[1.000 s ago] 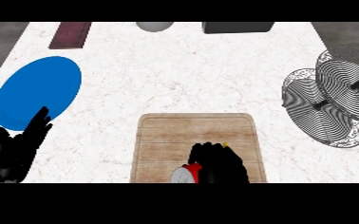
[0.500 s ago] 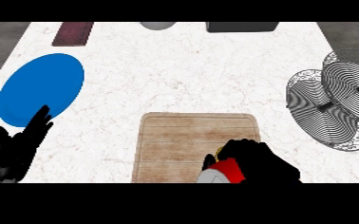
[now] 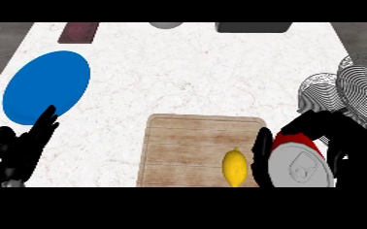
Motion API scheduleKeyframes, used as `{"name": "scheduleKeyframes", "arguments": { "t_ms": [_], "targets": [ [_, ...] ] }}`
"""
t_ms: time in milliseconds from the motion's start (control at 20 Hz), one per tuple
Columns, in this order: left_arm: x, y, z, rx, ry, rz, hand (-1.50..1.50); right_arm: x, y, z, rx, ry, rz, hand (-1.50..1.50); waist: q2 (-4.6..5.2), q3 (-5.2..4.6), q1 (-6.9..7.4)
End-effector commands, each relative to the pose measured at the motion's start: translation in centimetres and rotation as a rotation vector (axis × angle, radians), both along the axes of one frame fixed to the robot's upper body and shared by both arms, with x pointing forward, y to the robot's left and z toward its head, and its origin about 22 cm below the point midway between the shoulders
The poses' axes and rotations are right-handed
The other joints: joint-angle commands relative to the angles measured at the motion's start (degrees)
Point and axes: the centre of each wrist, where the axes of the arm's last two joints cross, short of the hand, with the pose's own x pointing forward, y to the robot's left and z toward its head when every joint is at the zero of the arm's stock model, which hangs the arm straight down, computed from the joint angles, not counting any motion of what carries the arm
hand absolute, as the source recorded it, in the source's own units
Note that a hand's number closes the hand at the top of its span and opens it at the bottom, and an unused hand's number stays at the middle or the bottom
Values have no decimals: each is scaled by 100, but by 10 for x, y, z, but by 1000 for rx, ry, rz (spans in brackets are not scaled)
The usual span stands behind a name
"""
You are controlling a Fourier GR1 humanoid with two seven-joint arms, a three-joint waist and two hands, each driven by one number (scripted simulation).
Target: Pick the can from the cutting board and place it in the tiered basket
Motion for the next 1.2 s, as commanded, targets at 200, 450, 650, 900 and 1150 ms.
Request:
{"name": "scheduleKeyframes", "arguments": {
  "t_ms": [200, 450, 650, 900, 1150],
  "targets": [
    [4, -19, -7, -12, -5, 4, 0, 79, -70, -1, -3, -2, -64, 150, 27, 9, 27],
    [10, -6, 4, 3, -18, -12, 0, 115, -94, 12, 242, -69, 23, 150, 25, 9, 45],
    [6, -6, 7, 1, -13, -2, 0, 144, -131, 12, 238, -79, 39, 150, 13, 7, 35],
    [8, 2, -2, -36, 2, -8, 0, 178, -136, -1, 229, -59, 42, 150, 15, 4, 44],
    [11, -7, -3, -8, -11, -7, 0, 163, -160, 24, -417, 58, -92, 150, 41, -8, 10]
  ]
}}
